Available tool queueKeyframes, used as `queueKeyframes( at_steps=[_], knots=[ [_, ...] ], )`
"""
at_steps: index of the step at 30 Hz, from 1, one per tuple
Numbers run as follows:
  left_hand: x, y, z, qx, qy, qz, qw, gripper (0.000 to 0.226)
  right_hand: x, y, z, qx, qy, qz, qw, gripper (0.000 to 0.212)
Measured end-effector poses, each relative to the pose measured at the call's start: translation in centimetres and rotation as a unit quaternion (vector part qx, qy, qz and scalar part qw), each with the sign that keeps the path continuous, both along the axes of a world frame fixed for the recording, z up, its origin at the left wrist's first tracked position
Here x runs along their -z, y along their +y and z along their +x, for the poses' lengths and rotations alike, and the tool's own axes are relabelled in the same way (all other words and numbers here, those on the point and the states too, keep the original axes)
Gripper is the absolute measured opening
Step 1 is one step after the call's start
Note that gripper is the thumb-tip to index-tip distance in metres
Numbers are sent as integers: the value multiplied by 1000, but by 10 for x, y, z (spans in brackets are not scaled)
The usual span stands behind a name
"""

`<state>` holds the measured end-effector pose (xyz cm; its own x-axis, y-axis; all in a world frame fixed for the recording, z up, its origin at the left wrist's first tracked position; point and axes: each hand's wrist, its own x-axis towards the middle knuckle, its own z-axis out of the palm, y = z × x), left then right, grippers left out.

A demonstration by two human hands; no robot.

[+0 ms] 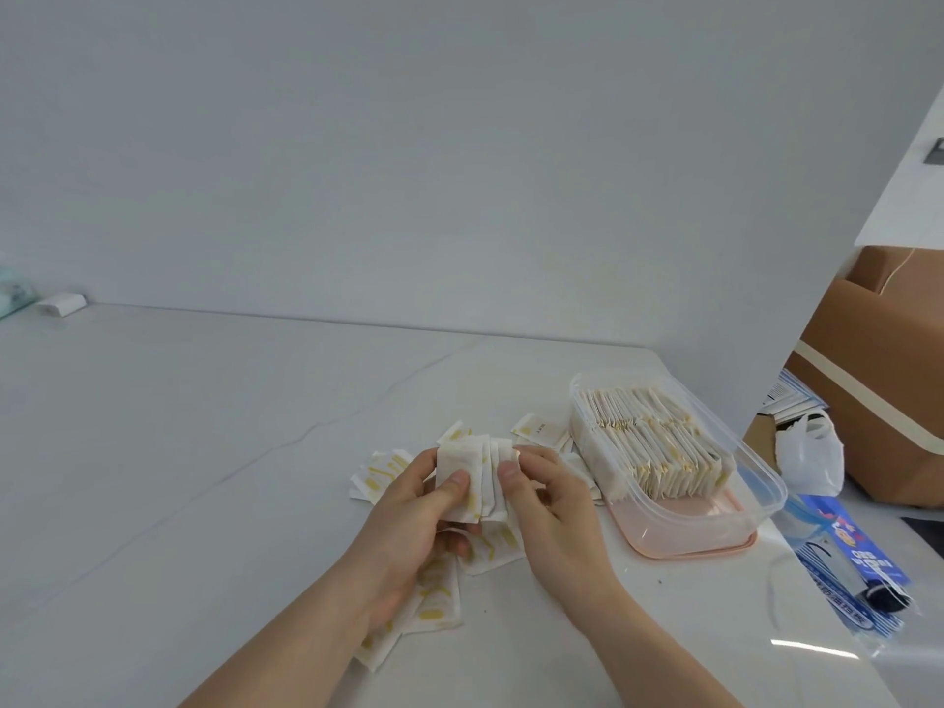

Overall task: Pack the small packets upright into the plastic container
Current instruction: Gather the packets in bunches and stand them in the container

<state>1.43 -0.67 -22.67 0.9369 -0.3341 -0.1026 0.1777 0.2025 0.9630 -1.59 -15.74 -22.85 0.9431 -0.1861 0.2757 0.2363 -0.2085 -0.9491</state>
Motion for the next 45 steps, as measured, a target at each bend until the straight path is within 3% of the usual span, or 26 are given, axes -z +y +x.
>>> queueKeyframes(
  at_steps=[5,7,10,14,19,22,28,34,38,42,45],
  knots=[
    [1,0,0,14,-2,1,1000,21,-2,-1,-1,2,-15,-4,1000,29],
    [0,0,-2,32,-11,11,999,22,-5,2,-4,-13,-12,24,1000,26],
    [-2,-1,-2,27,19,-13,999,25,-12,4,-8,-25,3,91,996,37],
    [-4,3,2,13,68,-76,995,31,-16,2,-8,22,13,96,995,38],
    [-5,3,4,-4,99,-139,985,13,-13,3,-6,126,-12,170,977,26],
    [-4,3,4,18,111,-180,977,15,-12,3,-5,156,-45,134,978,23],
    [-3,-2,11,41,139,-195,970,50,-13,14,-3,142,-31,97,985,34],
    [-4,-1,14,36,101,-185,977,51,-11,24,-5,131,-39,8,991,53],
    [-3,1,15,51,104,-189,975,49,-17,23,-10,107,-27,0,994,48],
    [-2,-7,9,28,118,-178,977,47,-18,21,-14,64,-27,-20,997,24],
    [-2,-10,4,18,96,-147,984,45,-11,16,-14,102,-49,-78,991,22]
  ],
)
